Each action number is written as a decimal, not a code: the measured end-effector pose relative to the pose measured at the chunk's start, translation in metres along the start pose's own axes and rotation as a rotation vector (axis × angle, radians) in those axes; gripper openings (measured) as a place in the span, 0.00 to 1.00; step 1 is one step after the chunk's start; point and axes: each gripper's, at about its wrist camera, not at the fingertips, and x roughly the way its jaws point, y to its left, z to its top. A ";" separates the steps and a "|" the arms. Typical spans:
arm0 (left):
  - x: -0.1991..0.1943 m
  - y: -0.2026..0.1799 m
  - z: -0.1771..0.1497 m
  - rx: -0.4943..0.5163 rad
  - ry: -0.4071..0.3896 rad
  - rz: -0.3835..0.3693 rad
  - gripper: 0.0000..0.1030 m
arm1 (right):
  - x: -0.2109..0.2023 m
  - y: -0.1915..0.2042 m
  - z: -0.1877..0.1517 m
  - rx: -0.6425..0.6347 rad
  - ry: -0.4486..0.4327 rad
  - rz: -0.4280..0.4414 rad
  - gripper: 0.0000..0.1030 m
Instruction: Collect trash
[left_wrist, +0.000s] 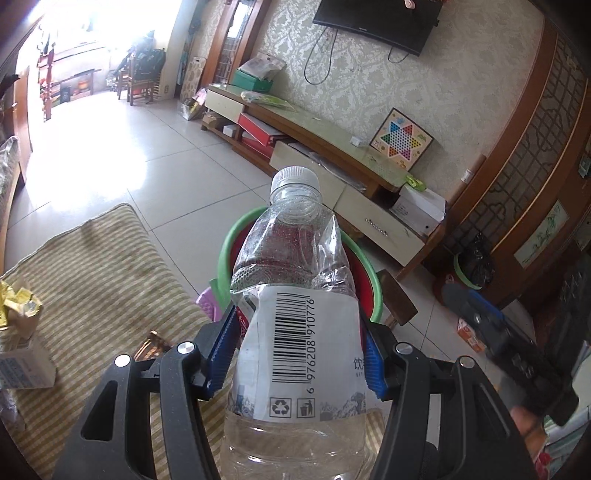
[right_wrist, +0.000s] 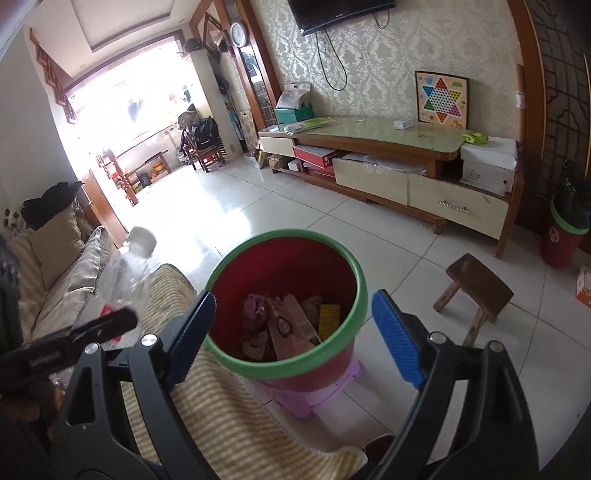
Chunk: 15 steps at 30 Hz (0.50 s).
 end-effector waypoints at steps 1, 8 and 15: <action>0.009 -0.004 0.002 0.008 0.009 -0.001 0.54 | -0.004 -0.002 -0.008 0.006 0.012 -0.010 0.82; 0.050 -0.031 0.018 0.068 0.029 -0.015 0.54 | -0.015 -0.019 -0.039 0.077 0.093 -0.019 0.82; 0.063 -0.044 0.035 0.075 0.015 0.034 0.81 | -0.016 -0.026 -0.043 0.090 0.097 -0.038 0.82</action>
